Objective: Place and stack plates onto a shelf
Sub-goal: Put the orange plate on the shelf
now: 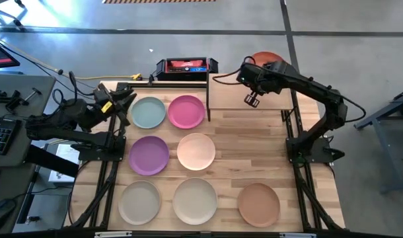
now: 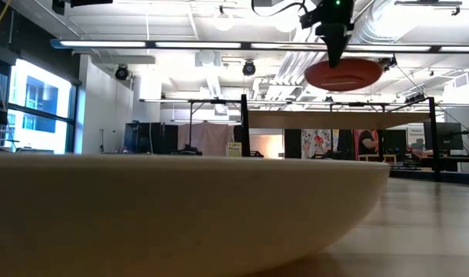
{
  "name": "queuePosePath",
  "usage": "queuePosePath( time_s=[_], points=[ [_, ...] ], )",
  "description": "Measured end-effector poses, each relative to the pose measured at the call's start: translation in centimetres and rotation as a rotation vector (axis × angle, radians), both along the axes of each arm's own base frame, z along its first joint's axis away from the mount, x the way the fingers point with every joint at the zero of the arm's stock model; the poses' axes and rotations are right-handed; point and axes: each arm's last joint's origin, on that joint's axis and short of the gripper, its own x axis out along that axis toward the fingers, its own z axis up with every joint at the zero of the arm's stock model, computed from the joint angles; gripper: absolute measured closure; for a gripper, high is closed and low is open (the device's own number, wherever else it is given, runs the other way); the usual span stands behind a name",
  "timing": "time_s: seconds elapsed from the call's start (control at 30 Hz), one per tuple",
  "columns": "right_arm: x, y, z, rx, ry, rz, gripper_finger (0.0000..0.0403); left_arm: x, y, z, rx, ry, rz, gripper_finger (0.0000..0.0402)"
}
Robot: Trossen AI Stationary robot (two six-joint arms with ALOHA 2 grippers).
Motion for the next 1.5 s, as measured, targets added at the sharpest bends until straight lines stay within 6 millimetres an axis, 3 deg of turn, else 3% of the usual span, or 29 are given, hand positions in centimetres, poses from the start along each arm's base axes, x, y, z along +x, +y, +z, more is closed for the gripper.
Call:
queuePosePath(
  time_s=[0.2,0.47,0.63,1.17,1.5],
  points=[
    [0.2,-1.4,-0.1,0.007,-0.05,0.001,0.0403,-0.1,0.1,0.2,0.026,0.007,0.044,0.0312],
    [-1.1,-4.4,0.0,0.007,-0.112,-0.106,0.0403,-0.1,0.1,0.2,0.025,0.007,0.061,0.0312],
    [-1.4,-4.8,0.0,0.021,-0.123,-0.126,0.0403,-0.1,0.1,0.2,0.022,0.005,0.064,0.0312],
    [-1.9,-2.2,0.8,0.001,-0.1,-0.125,0.0403,-0.3,0.3,0.3,0.01,-0.011,0.122,0.0312],
    [-6.0,0.4,-1.4,-0.053,-0.265,-0.147,0.0403,-0.4,0.4,0.8,0.032,-0.043,0.177,0.0312]
  ],
)
